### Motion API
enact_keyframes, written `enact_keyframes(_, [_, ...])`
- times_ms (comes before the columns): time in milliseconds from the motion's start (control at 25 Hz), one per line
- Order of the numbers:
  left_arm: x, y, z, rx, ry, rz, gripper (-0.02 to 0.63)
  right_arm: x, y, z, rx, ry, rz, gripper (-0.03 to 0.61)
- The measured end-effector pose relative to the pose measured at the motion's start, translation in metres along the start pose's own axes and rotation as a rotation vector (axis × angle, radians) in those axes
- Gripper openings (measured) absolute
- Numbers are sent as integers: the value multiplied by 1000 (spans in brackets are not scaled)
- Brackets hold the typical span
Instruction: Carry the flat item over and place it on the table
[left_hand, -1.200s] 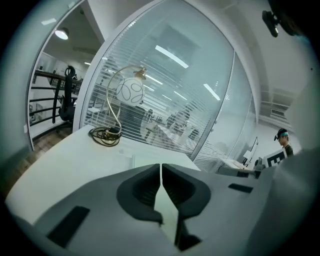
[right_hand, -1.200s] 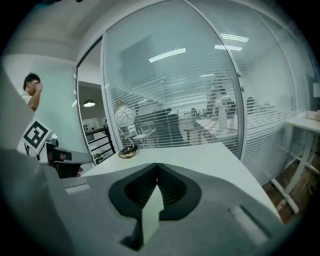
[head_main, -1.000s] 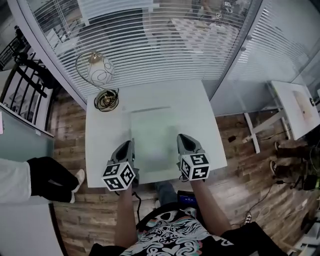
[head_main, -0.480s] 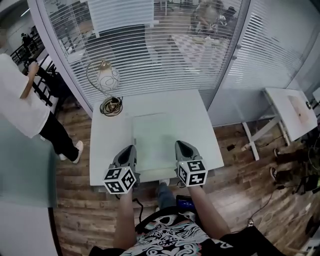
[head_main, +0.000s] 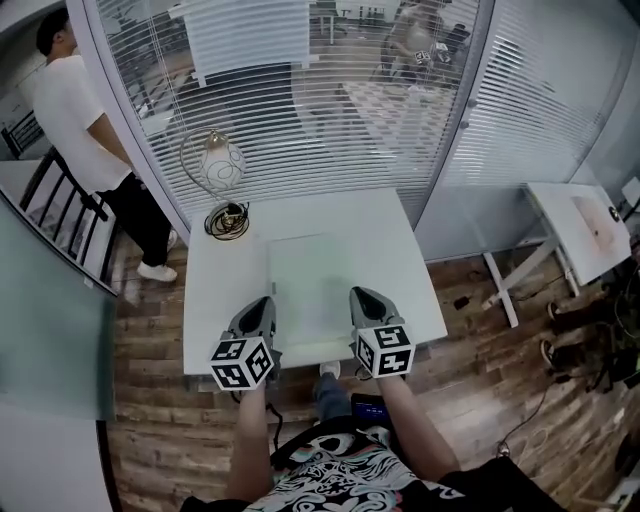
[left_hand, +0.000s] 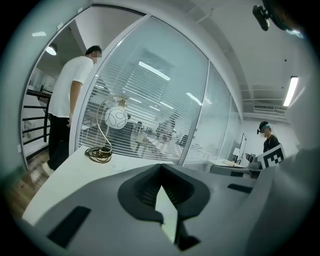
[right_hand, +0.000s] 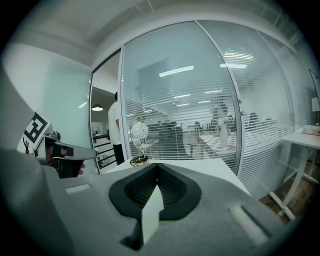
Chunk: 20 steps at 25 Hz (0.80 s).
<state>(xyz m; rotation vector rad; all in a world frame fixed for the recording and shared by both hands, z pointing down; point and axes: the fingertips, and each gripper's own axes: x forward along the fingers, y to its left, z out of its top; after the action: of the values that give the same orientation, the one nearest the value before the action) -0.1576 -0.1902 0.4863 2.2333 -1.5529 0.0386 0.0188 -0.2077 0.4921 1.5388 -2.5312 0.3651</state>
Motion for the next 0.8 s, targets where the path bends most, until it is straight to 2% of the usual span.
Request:
enact_keyframes(240, [-2, 1, -5, 9, 10, 16, 6, -3, -1, -9, 28, 8, -4, 6])
enact_keyframes(800, [5, -2, -2, -30, -28, -1, 6, -2, -16, -13, 47, 16, -19, 6])
